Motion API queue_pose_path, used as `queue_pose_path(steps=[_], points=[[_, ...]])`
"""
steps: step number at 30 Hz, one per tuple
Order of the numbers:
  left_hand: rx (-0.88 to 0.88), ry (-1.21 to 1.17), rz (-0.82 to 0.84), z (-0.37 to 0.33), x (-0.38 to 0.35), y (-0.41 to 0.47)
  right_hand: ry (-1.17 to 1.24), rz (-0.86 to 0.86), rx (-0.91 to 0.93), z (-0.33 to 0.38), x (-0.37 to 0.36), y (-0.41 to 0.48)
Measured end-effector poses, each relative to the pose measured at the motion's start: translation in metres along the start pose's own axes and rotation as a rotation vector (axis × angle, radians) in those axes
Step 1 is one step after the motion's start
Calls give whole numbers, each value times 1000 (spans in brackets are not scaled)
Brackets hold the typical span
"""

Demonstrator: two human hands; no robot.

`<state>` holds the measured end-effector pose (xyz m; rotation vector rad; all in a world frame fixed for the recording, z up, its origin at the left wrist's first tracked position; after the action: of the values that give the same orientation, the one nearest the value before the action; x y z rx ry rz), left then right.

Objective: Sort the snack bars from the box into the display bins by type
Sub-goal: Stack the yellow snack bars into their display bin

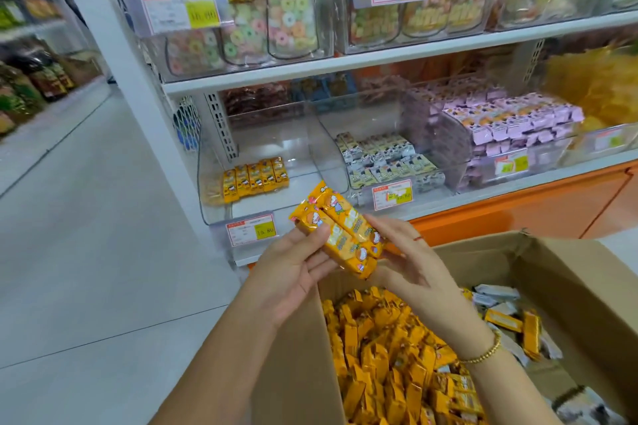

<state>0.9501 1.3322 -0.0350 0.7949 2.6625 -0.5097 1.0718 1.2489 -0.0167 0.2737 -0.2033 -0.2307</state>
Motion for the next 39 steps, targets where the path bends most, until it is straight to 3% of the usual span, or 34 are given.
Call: queue_pose_path(steps=[4,8,10,11,14,17,25,31,34,39], points=[[-65,56,-10,-30,0,9,-417,-147,141,28,-7,24],[-170,126,-28,-64,15,18,-531,-184,194,42,-31,59],[-215,246,-113,-78,33,23,-505,-187,172,36,-44,89],[-252,440,-219,-84,49,27,-511,-188,151,31,-49,108],[-312,1334,-504,-99,87,27,-571,-210,-5,-1,-59,170],[-168,1604,-461,-87,107,29,-680,-132,-176,-38,-76,223],[-180,1692,-401,-90,106,36,-931,-137,-456,-111,-80,286],[-230,1668,-387,-91,107,40,-1025,176,-498,-126,-93,291],[-304,1584,-399,-92,102,38,-955,188,-411,-98,-97,278],[-669,1328,-355,-90,46,14,-660,-14,88,1,-74,195]])
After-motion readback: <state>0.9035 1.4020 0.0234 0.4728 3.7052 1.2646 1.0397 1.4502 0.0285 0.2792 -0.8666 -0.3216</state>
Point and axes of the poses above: each hand's wrist, its own y-axis towards the middle knuckle, its own x-axis out of the back of the hand, z = x × y, the point moved 9 cm from there along y, towards the middle knuckle, and after that the axes turned 6 degrees about y, right-handed, at the moved point
